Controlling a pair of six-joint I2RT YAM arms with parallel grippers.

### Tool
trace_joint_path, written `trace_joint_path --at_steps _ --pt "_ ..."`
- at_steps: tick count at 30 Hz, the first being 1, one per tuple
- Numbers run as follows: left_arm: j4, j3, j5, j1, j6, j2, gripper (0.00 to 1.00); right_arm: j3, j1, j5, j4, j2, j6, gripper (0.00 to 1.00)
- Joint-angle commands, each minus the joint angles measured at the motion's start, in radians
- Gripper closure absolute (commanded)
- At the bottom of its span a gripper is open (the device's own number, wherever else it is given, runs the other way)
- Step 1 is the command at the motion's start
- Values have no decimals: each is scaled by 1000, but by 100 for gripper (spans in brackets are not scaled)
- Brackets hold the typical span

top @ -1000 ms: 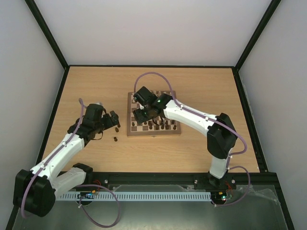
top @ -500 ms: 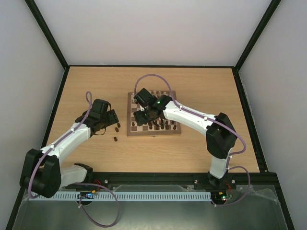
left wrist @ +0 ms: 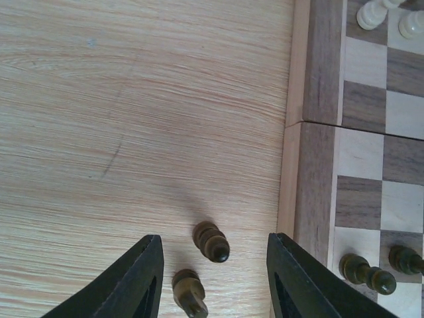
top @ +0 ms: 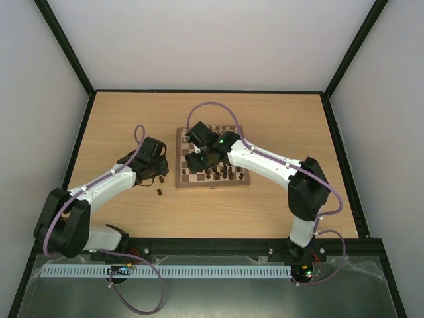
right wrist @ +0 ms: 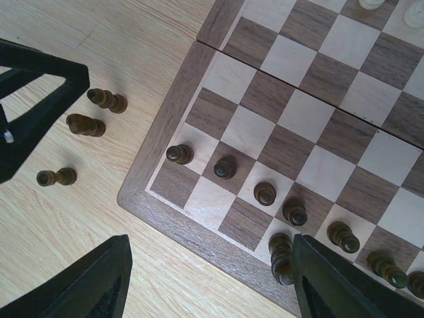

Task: Set up the chess pieces on the board
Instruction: Pick up the chess piece at the center of the board.

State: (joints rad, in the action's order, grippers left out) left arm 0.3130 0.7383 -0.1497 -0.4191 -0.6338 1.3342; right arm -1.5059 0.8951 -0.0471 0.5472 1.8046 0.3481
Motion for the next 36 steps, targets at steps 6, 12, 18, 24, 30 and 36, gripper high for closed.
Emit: trace_joint_path --at_steps 6,12,18,24,30,36 --pt "28 44 -91 -59 24 83 63 7 -2 12 14 -27 3 33" --pt "10 45 -97 -63 24 113 68 8 -1 14 15 -20 -1 33" --pt "2 49 -91 -64 27 138 72 7 -1 16 13 -11 -3 33" --pt "-16 51 -83 -64 30 167 71 9 -2 18 11 -9 -4 33" --pt "-20 57 -77 -67 31 179 76 9 -2 17 12 -8 -5 34" --pt "-18 54 -79 -68 30 172 86 12 -2 18 10 -9 -6 34"
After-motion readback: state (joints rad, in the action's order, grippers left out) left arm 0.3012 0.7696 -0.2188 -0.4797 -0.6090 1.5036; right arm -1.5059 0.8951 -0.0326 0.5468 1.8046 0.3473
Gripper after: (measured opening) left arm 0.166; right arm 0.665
